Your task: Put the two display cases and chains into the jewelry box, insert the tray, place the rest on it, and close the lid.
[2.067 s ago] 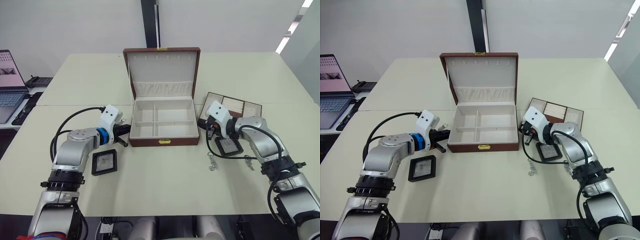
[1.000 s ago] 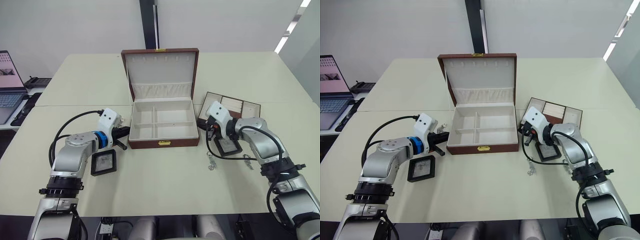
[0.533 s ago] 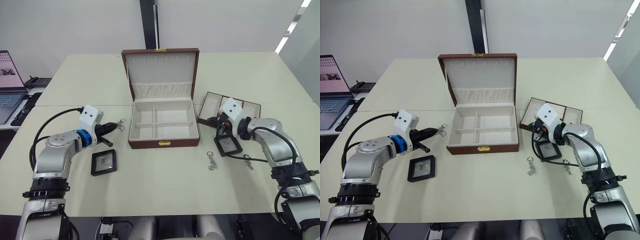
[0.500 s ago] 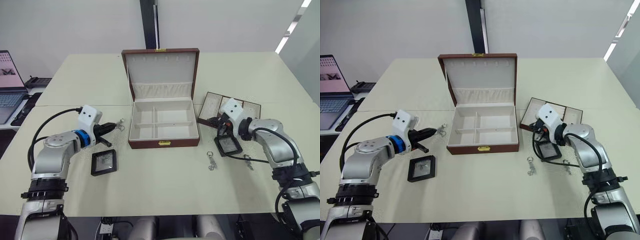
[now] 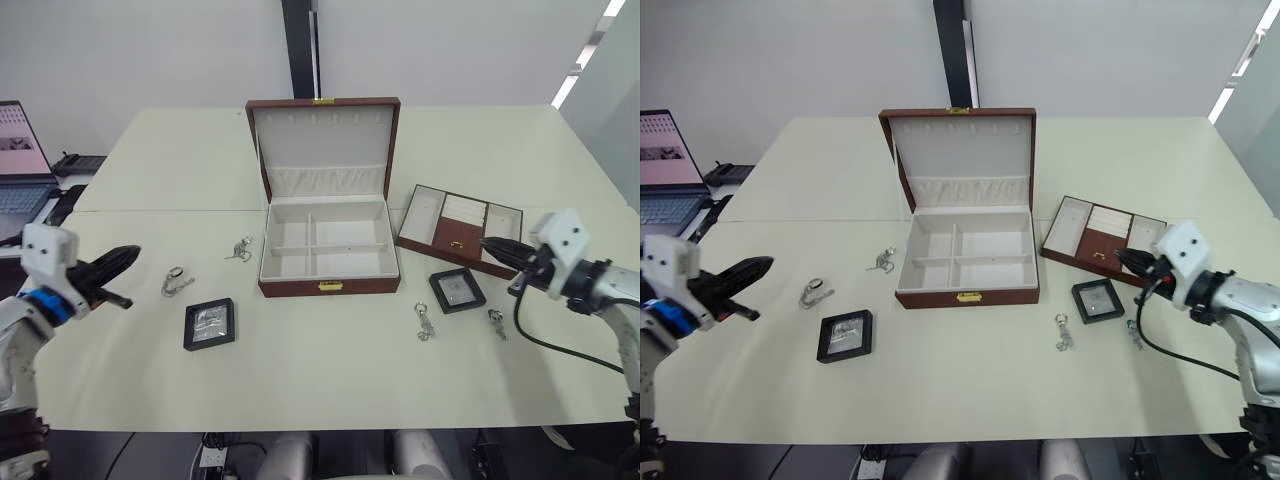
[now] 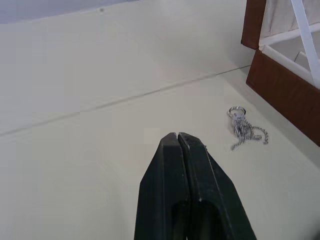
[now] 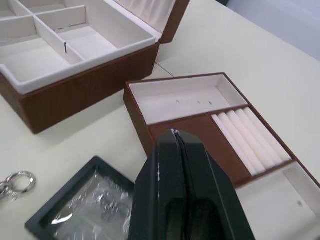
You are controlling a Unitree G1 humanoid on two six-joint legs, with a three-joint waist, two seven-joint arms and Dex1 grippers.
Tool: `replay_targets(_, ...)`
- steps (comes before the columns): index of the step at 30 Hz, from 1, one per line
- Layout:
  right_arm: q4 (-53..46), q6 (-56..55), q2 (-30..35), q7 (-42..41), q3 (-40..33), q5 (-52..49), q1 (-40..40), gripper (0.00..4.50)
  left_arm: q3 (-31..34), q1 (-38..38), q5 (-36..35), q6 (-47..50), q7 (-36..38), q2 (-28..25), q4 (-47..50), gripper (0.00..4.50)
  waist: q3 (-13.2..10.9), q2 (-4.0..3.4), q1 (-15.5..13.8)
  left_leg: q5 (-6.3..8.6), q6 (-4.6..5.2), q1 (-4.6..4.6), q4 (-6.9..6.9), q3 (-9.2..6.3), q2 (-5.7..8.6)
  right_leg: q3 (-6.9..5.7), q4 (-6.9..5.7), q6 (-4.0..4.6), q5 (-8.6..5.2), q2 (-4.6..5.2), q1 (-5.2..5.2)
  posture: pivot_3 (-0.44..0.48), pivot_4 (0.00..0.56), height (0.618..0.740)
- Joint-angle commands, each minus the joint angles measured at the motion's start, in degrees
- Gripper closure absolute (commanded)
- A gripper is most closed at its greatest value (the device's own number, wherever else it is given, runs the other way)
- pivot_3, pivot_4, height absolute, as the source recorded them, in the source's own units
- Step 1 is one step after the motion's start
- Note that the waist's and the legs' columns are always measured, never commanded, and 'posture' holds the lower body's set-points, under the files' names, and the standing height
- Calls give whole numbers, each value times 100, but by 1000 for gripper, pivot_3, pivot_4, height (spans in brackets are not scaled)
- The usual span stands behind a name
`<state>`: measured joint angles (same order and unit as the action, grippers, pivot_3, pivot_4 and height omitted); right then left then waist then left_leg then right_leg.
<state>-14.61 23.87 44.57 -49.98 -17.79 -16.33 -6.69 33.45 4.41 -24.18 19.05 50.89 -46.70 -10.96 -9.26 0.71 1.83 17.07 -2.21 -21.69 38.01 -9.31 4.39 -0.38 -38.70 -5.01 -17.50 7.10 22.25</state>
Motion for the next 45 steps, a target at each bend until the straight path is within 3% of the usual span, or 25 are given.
replay_targets(1,-134,-67,336,-123,-673,-144,364,4480,668,-350,-76,-269,122,-359,-246,4500,0,0,-8,0,0,0,0,0,0,-1,0,0,0,0,-1,0,150,740)
replay_targets(5,253,-379,756,-332,-1073,-29,803,4480,916,-844,-28,-311,152,-502,-475,4500,0,0,-9,1,3,6,-2,6,1,1,1,0,0,0,-6,0,150,740)
replay_targets(6,360,-465,859,-402,-1164,1,904,4494,973,-974,-55,-255,184,-512,-480,4329,0,0,-9,2,3,6,-3,7,2,2,1,0,0,1,-7,0,150,740)
replay_targets(9,522,-594,1091,-619,-1414,17,1261,4500,1141,-1495,-138,-183,412,-499,-546,3654,0,0,-1,2,4,6,-4,9,0,2,2,1,-1,1,-7,0,150,740)
replay_targets(14,646,-520,1259,-923,-1762,-50,1848,4500,1117,-1945,-255,19,556,-444,-480,2093,1,2,-12,7,13,9,-7,9,-5,0,4,2,-1,-2,-11,0,150,740)
replay_targets(18,527,-219,1304,-1204,-1912,-208,2321,3676,887,-2032,-385,270,590,-315,-33,867,2,6,-34,14,25,13,-6,7,-4,-2,9,2,-1,0,-22,0,150,740)
replay_targets(21,442,-152,1330,-1313,-1908,-201,2466,2790,773,-1945,-404,351,572,-283,92,0,3,5,-33,14,25,16,-6,8,-5,-3,10,2,-1,1,-25,0,150,740)
replay_targets(30,371,-65,1355,-1364,-2004,-175,2581,29,630,-1795,-446,461,570,-278,148,0,3,5,-14,14,24,21,-9,10,-6,0,11,3,-2,-2,-26,0,150,740)
replay_targets(45,290,-26,1317,-1344,-2032,-176,2584,29,672,-2002,-443,498,688,-313,336,0,3,5,-23,14,24,21,-8,8,-6,-2,11,3,-2,-1,-28,0,150,740)
